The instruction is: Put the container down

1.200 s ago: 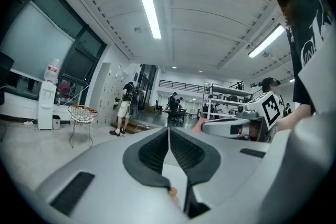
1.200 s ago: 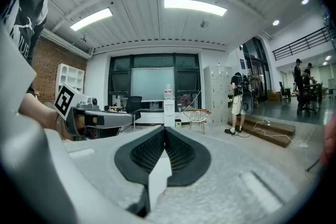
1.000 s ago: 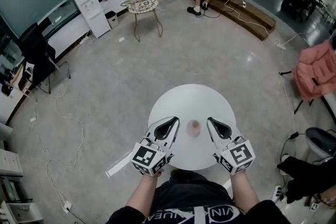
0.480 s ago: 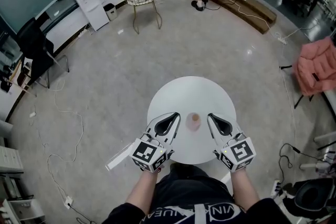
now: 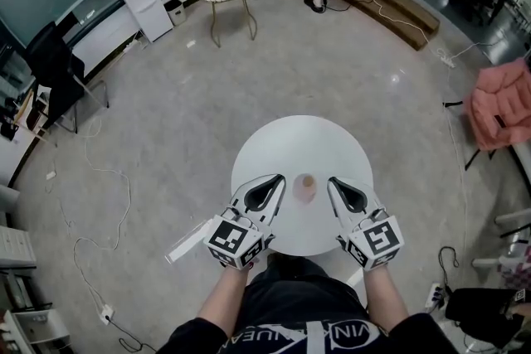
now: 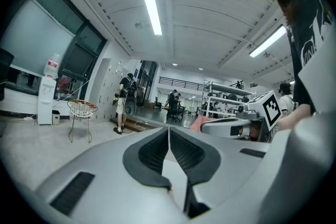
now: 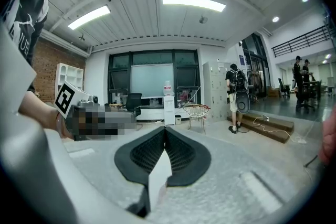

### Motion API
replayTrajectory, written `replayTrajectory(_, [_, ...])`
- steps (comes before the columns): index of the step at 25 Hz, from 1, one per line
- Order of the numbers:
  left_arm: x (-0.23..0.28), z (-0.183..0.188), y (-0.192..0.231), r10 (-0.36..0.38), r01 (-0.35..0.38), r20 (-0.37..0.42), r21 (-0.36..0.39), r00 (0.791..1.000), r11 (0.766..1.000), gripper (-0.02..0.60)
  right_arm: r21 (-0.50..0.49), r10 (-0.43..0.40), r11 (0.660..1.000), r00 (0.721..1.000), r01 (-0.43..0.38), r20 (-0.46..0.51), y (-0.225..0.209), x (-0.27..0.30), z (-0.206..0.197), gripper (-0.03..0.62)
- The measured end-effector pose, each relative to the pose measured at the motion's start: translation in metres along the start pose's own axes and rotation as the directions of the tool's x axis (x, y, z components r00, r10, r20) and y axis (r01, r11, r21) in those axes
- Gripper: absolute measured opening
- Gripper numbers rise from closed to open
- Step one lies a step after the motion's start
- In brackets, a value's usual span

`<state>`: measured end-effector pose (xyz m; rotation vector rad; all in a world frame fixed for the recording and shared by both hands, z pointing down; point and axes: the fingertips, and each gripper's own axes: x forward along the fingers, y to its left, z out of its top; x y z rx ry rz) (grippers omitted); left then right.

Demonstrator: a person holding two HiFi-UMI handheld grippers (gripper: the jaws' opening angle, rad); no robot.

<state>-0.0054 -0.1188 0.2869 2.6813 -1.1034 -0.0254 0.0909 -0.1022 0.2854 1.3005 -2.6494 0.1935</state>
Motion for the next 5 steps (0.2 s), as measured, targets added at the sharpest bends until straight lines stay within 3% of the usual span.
replayTrajectory(5, [0.0058,-0.0034,0.003,0.006,-0.006,-0.006,0.001,1.0,1.0,0.015,0.001,0.0,1.0,1.0,0.0,-0.003,-0.0064,0.0038,-0.0038,0.006])
